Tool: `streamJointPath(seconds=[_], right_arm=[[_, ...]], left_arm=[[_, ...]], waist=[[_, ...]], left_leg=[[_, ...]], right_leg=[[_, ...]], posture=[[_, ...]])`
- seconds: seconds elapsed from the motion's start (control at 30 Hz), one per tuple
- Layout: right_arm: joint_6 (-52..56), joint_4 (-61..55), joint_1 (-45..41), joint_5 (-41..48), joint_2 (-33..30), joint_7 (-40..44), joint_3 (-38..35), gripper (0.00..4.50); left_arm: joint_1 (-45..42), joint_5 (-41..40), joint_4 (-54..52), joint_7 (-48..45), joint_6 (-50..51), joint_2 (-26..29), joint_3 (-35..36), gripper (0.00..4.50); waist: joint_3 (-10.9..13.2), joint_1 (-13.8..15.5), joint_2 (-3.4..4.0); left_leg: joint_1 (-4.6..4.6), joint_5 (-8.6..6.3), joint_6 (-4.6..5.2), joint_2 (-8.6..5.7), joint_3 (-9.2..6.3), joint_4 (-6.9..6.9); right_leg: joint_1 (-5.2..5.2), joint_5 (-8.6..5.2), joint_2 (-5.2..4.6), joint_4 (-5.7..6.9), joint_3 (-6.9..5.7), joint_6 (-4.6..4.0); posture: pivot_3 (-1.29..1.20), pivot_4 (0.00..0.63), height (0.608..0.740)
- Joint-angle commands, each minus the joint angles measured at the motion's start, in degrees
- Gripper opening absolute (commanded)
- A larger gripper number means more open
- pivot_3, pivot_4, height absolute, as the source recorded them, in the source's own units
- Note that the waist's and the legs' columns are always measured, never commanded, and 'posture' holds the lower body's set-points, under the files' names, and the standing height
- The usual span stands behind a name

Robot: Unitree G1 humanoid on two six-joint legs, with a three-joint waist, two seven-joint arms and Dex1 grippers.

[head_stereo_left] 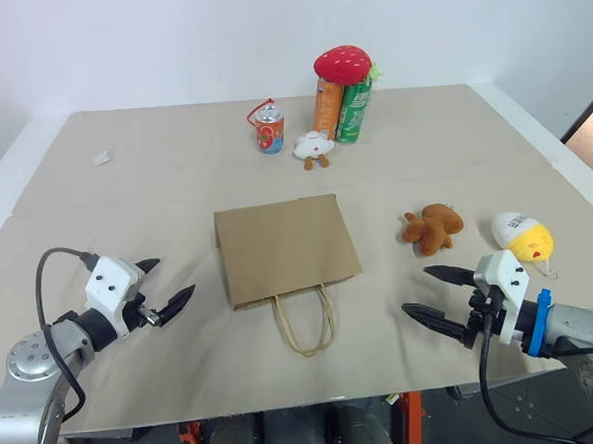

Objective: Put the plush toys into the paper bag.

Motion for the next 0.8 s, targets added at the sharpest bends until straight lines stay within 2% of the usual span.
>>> streamJointPath(seconds=[0.03, 0.27, 0.47, 0.7, 0.8], right_arm=[[0.81, -2.00, -0.96, 2.12, -0.22, -0.23, -1.75, 4.50], [3.82, -1.01, -2.77, 7.20, 2.30, -1.24, -3.07, 4.50], [-0.09, 1.16, -0.91, 7.09, 0.71, 4.43, -3.93, 4.50], [-3.29, 1.95, 0.31, 6.66, -0.49, 7.96, -4.90, 4.50], [-0.83, -4.74, -2.80, 9.69, -2.28, 9.88, -1.72, 4.50]], left_arm=[[-0.56, 0.99, -1.50, 0.83, -1.77, -0.20, -0.14, 4.33], [-2.17, -1.63, -1.63, 0.05, -2.07, -2.26, -0.14, 4.33], [-2.97, -3.57, 0.89, -0.09, -2.77, -2.97, 1.88, 4.33], [-4.64, -0.14, 1.73, -2.50, -7.08, 1.25, 2.64, 4.33], [-10.42, 2.58, 1.80, -6.34, -11.83, 4.15, -1.79, 4.33]], waist=[[0.00, 0.00, 0.00], [0.00, 0.00, -0.01], [0.00, 0.01, -0.01], [0.00, 0.06, -0.01], [0.00, 0.06, -0.01]], left_leg=[[0.00, 0.00, 0.00, 0.00, 0.00, 0.00], [0.00, 0.00, 0.00, 0.00, 0.00, 0.01], [0.01, 0.00, 0.00, 0.00, 0.00, 0.01], [0.01, 0.00, 0.01, -0.02, 0.01, 0.03], [0.03, 0.00, 0.01, 0.01, -0.01, 0.03]], right_leg=[[0.00, 0.00, 0.00, 0.00, 0.00, 0.00], [0.03, 0.00, 0.01, 0.00, -0.01, 0.00], [0.03, 0.00, 0.02, 0.00, -0.01, 0.00], [0.07, 0.00, 0.19, 0.00, -0.09, 0.01], [0.08, 0.01, 0.20, 0.00, -0.11, 0.00]], posture=[[0.00, 0.150, 0.740], [0.00, 0.150, 0.740], [0.00, 0.150, 0.740], [0.00, 0.150, 0.740], [0.00, 0.150, 0.740]])
